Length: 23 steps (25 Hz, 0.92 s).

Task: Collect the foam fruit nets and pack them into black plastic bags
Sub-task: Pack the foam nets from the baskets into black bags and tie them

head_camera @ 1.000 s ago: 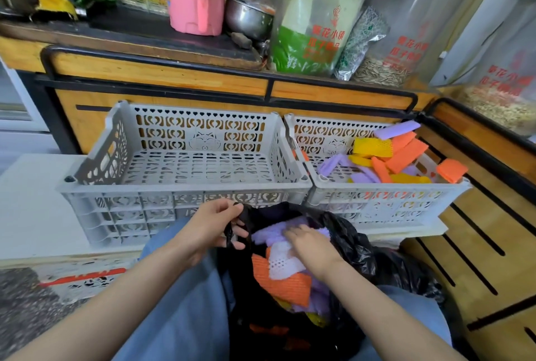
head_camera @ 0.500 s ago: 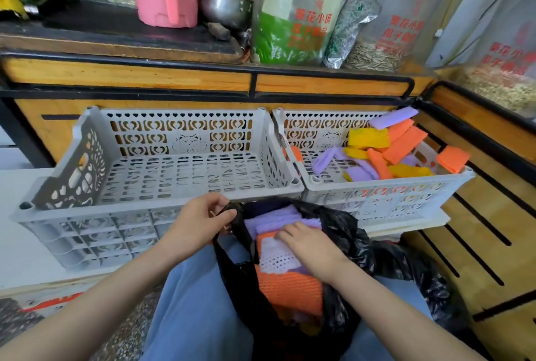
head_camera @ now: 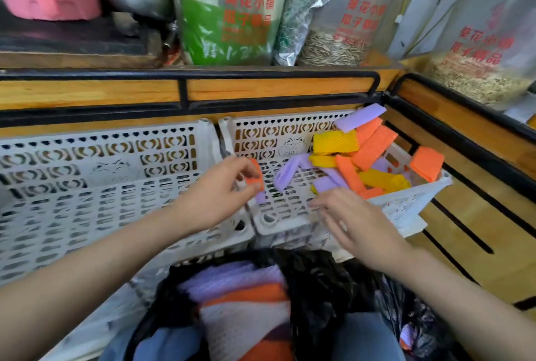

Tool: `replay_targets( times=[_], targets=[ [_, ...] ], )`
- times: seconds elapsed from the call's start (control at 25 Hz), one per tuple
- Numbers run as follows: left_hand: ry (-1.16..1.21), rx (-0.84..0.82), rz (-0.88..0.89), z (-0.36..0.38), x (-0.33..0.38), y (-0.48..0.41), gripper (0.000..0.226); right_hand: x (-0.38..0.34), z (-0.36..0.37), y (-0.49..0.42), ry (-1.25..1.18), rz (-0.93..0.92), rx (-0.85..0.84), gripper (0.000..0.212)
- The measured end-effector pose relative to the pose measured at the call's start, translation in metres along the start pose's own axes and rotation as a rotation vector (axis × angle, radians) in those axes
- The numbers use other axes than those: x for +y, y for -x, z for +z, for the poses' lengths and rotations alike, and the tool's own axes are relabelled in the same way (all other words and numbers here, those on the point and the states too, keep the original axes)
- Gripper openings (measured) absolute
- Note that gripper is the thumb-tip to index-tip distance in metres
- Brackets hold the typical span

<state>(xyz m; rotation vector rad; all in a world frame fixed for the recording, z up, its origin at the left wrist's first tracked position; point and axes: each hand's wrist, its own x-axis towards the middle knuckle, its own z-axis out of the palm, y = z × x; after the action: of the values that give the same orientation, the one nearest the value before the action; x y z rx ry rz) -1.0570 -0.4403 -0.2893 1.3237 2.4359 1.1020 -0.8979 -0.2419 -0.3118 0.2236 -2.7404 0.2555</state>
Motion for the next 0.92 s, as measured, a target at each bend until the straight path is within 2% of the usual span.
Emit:
replay_targets(
  times=[0.12, 0.28, 0.4, 0.56, 0.68, 0.8, 0.92],
  targets=[
    [-0.025, -0.024, -0.020, 0.039, -0.010, -0.080, 0.026, 0.071, -0.002, -0.019, 0.065, 0.328, 0.028, 0.025],
    [-0.073, -0.133, -0.143, 0.098, -0.041, -0.157, 0.045, 0.155, 0.026, -0.042, 0.094, 0.672, -0.174, 0.047],
    [-0.189, -0.263, -0.212, 0.131, -0.063, -0.195, 0.058, 0.196, 0.057, -0.054, 0.116, 0.790, -0.376, 0.071],
    [-0.312, -0.382, -0.305, 0.159, -0.082, -0.233, 0.071, 0.229, 0.079, -0.065, 0.173, 0.808, -0.590, 0.096],
    [-0.412, -0.451, -0.335, 0.171, -0.092, -0.243, 0.067, 0.245, 0.081, -0.063, 0.171, 0.821, -0.601, 0.085],
    [-0.444, -0.432, -0.358, 0.173, -0.097, -0.242, 0.048, 0.248, 0.080, -0.061, 0.147, 0.846, -0.574, 0.064],
    [-0.246, -0.370, -0.418, 0.158, -0.089, -0.239, 0.039, 0.242, 0.071, -0.063, 0.117, 0.861, -0.444, 0.051]
  ],
)
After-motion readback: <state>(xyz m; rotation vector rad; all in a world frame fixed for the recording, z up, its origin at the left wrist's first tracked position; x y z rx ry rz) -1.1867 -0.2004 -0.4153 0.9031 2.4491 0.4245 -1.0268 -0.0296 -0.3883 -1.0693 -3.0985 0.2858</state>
